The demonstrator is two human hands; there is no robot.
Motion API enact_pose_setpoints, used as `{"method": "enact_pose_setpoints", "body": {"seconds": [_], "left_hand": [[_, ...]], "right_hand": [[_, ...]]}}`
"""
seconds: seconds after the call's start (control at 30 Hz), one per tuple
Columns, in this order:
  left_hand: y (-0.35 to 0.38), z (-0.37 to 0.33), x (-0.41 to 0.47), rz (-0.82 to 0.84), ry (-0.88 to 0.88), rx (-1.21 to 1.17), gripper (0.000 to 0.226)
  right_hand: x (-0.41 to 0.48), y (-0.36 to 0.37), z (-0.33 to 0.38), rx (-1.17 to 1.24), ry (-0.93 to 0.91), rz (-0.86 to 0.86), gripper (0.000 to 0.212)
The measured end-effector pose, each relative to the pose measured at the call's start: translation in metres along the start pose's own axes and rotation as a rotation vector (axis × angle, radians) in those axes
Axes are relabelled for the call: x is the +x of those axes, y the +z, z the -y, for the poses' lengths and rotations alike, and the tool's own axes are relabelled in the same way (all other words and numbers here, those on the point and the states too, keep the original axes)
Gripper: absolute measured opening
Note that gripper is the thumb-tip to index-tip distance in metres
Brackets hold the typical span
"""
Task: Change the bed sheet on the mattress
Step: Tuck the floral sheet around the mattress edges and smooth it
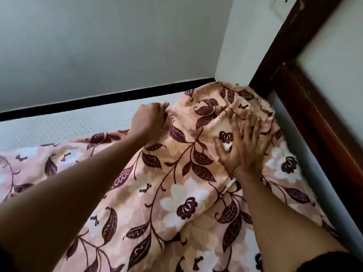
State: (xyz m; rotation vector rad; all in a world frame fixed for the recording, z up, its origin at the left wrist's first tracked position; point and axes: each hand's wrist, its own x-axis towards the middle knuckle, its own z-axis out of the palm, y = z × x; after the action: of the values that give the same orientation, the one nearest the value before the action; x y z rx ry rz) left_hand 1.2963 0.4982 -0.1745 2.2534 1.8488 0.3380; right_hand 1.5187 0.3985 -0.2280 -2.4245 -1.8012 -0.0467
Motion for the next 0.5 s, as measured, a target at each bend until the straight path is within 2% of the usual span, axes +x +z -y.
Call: {"method": "enact_pose_setpoints", "body": {"seconds": [0.1,0.23,0.37,0.5], "left_hand": [[-0.002,-0.018,0.004,0.025,-0.087,-0.119,0.024],[0.008,-0.036,-0.02,-0.02,-0.128,-0.068,0.022],[0.011,-0.046,-0.007,-0.038,-0.269,-0.067,0.017],[-0.003,-0.053,0.027,-0.192,-0.329,-0.051,0.022]], "right_hand": [[0.0,0.004,-0.001,0.017,0.006,0.005,0.079],[-0.002,0.007,0.0,0.035,0.001,0.003,0.077],[0.0,0.009,0.001,0.045,0.002,-0.01,0.077],[0.0,0.011,-0.001,0.038,0.0,-0.013,0.076]]}}
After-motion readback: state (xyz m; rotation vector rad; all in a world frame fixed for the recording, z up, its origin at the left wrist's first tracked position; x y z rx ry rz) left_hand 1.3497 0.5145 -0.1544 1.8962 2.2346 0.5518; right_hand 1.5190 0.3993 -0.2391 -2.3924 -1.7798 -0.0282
